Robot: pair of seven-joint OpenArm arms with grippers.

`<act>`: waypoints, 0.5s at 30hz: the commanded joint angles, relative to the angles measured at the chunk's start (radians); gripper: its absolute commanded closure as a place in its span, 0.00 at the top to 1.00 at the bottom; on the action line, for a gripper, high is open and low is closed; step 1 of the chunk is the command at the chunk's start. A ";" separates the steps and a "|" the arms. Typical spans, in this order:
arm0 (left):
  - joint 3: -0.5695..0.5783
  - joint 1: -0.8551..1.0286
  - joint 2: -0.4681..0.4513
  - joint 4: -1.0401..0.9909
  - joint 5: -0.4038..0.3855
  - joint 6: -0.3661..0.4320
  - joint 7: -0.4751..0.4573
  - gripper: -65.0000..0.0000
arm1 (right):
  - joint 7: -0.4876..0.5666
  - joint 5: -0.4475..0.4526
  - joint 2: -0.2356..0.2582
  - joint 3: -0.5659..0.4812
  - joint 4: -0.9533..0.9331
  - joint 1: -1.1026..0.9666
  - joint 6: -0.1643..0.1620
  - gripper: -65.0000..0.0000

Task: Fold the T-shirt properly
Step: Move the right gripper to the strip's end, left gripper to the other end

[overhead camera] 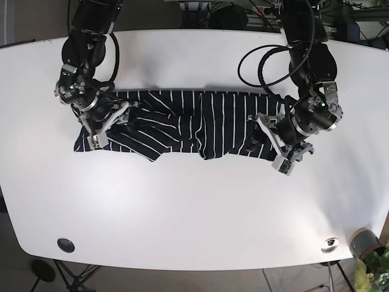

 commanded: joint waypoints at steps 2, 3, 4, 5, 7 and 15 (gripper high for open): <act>-0.046 -0.009 -0.020 -0.070 -0.007 -0.005 -0.014 0.35 | -0.057 0.122 0.012 0.062 0.087 0.037 0.002 0.59; -0.054 -0.011 -0.021 -0.088 -0.009 -0.005 -0.014 0.31 | -0.079 0.142 0.013 0.081 0.091 0.044 0.002 0.63; -0.063 -0.011 -0.028 -0.111 -0.012 -0.005 -0.014 0.27 | -0.105 0.162 0.013 0.108 0.091 0.055 0.002 0.68; -0.071 -0.014 -0.035 -0.137 -0.015 -0.005 -0.017 0.22 | -0.137 0.186 0.013 0.151 0.091 0.070 0.002 0.75; -0.077 -0.011 -0.040 -0.159 -0.015 -0.006 -0.043 0.19 | -0.185 0.217 0.013 0.217 0.091 0.090 0.002 0.85; -0.075 0.035 -0.041 -0.243 -0.007 -0.095 -0.210 0.18 | -0.315 0.271 0.062 0.444 0.082 0.175 0.002 0.91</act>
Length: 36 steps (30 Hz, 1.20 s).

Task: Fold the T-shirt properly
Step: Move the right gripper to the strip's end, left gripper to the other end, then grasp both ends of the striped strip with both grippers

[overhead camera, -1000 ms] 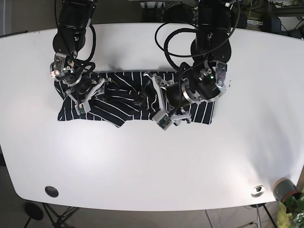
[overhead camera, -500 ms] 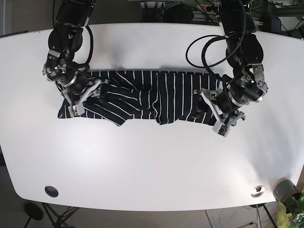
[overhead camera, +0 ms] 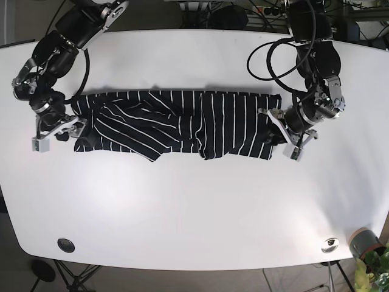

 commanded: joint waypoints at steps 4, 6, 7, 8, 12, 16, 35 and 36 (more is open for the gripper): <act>-0.001 -0.016 -0.008 -0.098 -0.012 -0.016 -0.033 0.18 | 0.007 0.032 0.084 0.060 -0.077 0.058 0.002 0.91; -0.001 -0.021 -0.024 -0.123 -0.013 -0.017 -0.033 0.18 | 0.007 0.034 0.116 0.084 -0.154 0.068 0.005 0.91; -0.001 -0.021 -0.028 -0.124 -0.015 -0.017 -0.033 0.18 | 0.007 0.034 0.127 0.092 -0.184 0.068 0.008 0.91; -0.001 -0.021 -0.030 -0.127 -0.015 -0.017 -0.033 0.18 | 0.007 0.034 0.138 0.100 -0.217 0.068 0.010 0.91; 0.001 -0.022 -0.044 -0.176 -0.012 -0.017 -0.082 0.18 | 0.012 0.035 0.161 0.103 -0.324 0.075 0.011 0.91; 0.001 -0.025 -0.044 -0.210 -0.012 -0.017 -0.105 0.18 | 0.015 0.061 0.159 0.104 -0.388 0.072 0.011 0.91; -0.009 0.032 -0.042 0.132 -0.012 -0.019 0.000 0.18 | 0.063 0.098 0.061 -0.040 -0.427 0.038 0.010 0.91; -0.010 0.033 -0.044 0.127 -0.010 -0.019 0.000 0.18 | 0.063 0.098 0.059 -0.041 -0.427 0.038 0.010 0.91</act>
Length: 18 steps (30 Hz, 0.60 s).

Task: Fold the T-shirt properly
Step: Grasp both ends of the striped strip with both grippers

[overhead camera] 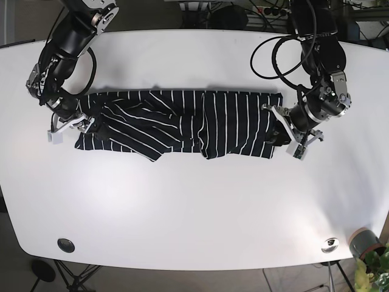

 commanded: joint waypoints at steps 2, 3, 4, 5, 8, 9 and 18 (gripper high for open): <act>-0.006 -0.007 -0.010 -0.017 -0.005 -0.003 -0.014 0.18 | -0.020 -0.025 0.009 -0.004 0.010 0.008 -0.010 0.91; -0.006 -0.007 -0.010 -0.032 -0.005 -0.003 -0.014 0.18 | -0.020 -0.025 0.009 -0.015 0.010 0.008 -0.010 0.91; -0.006 -0.007 -0.010 -0.043 -0.005 -0.003 -0.014 0.18 | -0.020 -0.025 0.009 -0.023 0.010 0.008 -0.010 0.91; -0.006 -0.008 -0.010 -0.067 -0.005 -0.003 -0.015 0.18 | -0.020 -0.025 0.009 -0.037 0.010 0.006 -0.010 0.90; -0.006 -0.013 -0.010 -0.106 -0.005 -0.003 -0.015 0.18 | -0.020 -0.020 0.009 -0.054 0.010 0.005 -0.010 0.84; -0.006 -0.013 -0.010 -0.116 -0.005 -0.003 -0.017 0.18 | -0.020 -0.020 0.009 -0.058 0.010 0.005 -0.010 0.79; -0.001 -0.016 -0.010 -0.250 -0.003 -0.003 -0.116 0.18 | 0.006 -0.025 0.011 -0.058 0.010 0.005 -0.010 0.25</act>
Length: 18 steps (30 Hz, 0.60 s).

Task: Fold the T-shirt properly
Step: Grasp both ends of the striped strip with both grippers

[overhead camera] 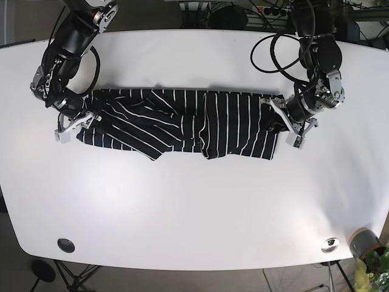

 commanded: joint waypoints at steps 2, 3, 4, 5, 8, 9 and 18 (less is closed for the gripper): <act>-0.001 -0.012 -0.008 -0.024 -0.007 -0.004 -0.013 0.18 | 0.010 0.011 0.016 -0.001 0.011 0.013 0.003 0.10; -0.001 -0.012 -0.008 -0.024 -0.007 -0.004 -0.013 0.18 | 0.010 0.009 0.016 -0.001 0.011 0.013 0.000 0.03; -0.001 -0.010 -0.008 -0.024 -0.007 -0.004 -0.013 0.18 | 0.012 0.009 0.017 -0.001 0.011 0.013 0.000 0.03; 0.002 -0.009 -0.008 -0.024 -0.007 -0.004 -0.013 0.18 | 0.012 0.009 0.017 -0.001 0.011 0.013 0.000 0.05; 0.004 -0.007 -0.008 -0.029 -0.007 -0.004 -0.013 0.18 | 0.015 0.007 0.019 0.004 0.035 0.011 0.000 0.05; 0.004 -0.007 -0.008 -0.030 -0.007 -0.004 -0.013 0.18 | 0.015 0.007 0.019 0.004 0.056 0.002 -0.001 0.03; 0.061 -0.012 0.000 -0.038 -0.007 0.004 -0.018 0.18 | -0.022 0.011 0.017 -0.002 0.349 -0.056 -0.005 0.03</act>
